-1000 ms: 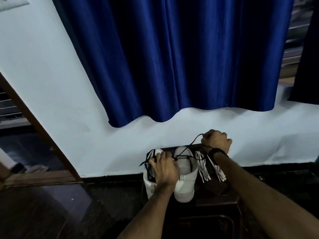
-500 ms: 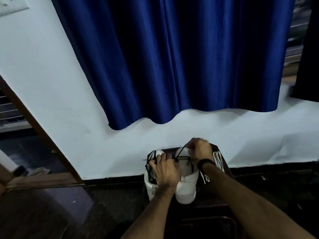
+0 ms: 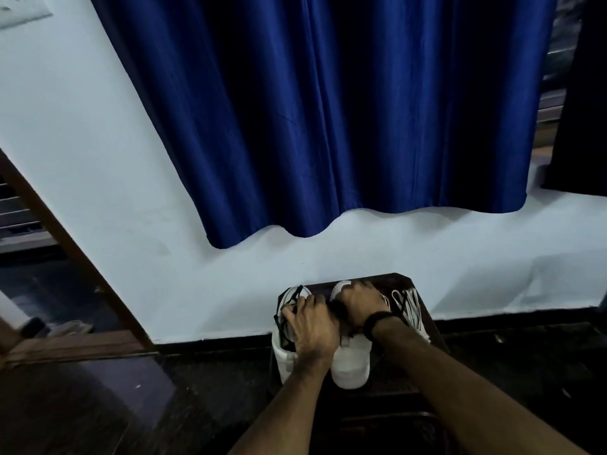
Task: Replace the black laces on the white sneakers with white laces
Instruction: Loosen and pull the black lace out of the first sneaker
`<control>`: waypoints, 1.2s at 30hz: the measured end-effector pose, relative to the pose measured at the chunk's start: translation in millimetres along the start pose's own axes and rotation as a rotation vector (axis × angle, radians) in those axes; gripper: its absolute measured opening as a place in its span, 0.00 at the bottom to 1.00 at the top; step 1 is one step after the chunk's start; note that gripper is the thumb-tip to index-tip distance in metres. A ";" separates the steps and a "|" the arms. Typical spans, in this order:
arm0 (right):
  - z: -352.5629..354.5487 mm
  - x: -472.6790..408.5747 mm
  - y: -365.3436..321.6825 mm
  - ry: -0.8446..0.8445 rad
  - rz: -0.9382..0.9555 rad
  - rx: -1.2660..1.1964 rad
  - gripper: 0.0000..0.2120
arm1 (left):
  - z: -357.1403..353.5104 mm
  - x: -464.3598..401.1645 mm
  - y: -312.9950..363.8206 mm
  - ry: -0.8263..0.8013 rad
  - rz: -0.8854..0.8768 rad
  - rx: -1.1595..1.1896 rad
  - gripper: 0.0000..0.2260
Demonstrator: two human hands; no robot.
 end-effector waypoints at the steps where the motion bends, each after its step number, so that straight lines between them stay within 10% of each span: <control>1: 3.0 0.1 3.4 0.032 -0.030 0.022 0.14 | 0.5 -0.2 0.1 0.007 0.002 0.006 0.06; 9: 95.5 49.9 144.0 0.736 -1.052 -0.480 0.08 | 6.9 -2.5 3.6 0.039 -0.006 -0.015 0.06; 16: 49.1 26.2 101.1 0.155 -0.573 -0.536 0.04 | 6.1 -2.2 5.8 0.027 -0.008 -0.001 0.06; 26: 10.2 53.9 39.3 0.144 -0.486 -0.498 0.13 | 5.4 -3.0 12.7 0.022 -0.095 -0.025 0.15; 31: -15.7 83.0 40.1 0.314 -0.939 -0.753 0.31 | -18.0 -8.5 46.7 -0.184 -0.488 0.002 0.27; 36: -3.8 86.5 41.6 0.542 -0.915 -0.594 0.29 | -32.8 -23.6 57.4 -0.347 -0.486 0.078 0.20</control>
Point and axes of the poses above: each hand's wrist, its own x-axis away from the middle knuckle, its own z-axis out of the back of the hand, y = z × x, the point moved 9 cm from there along -x, towards the middle knuckle, and after that the axes turned 11 degrees about y, right-handed, at the moved point
